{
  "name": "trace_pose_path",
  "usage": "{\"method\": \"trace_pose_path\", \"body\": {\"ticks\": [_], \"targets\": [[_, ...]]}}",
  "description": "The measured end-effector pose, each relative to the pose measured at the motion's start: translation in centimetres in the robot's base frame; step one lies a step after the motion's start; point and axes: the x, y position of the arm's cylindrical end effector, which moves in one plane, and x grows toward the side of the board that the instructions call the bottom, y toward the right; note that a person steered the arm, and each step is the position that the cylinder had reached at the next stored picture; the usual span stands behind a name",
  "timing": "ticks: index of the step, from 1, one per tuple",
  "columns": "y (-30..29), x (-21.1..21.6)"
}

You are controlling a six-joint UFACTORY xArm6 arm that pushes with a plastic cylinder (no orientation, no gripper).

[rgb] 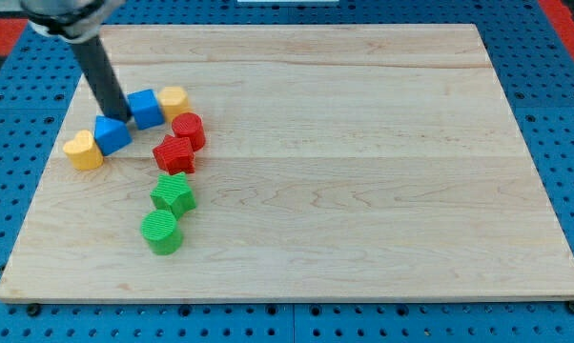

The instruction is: Push the yellow heart to the bottom of blue blocks

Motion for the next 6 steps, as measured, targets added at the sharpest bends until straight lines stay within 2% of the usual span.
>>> {"method": "trace_pose_path", "body": {"ticks": [2,4,5,6], "targets": [[-10.0,0.0],[-10.0,8.3],[-9.1,6.9],[-1.1,7.8]]}}
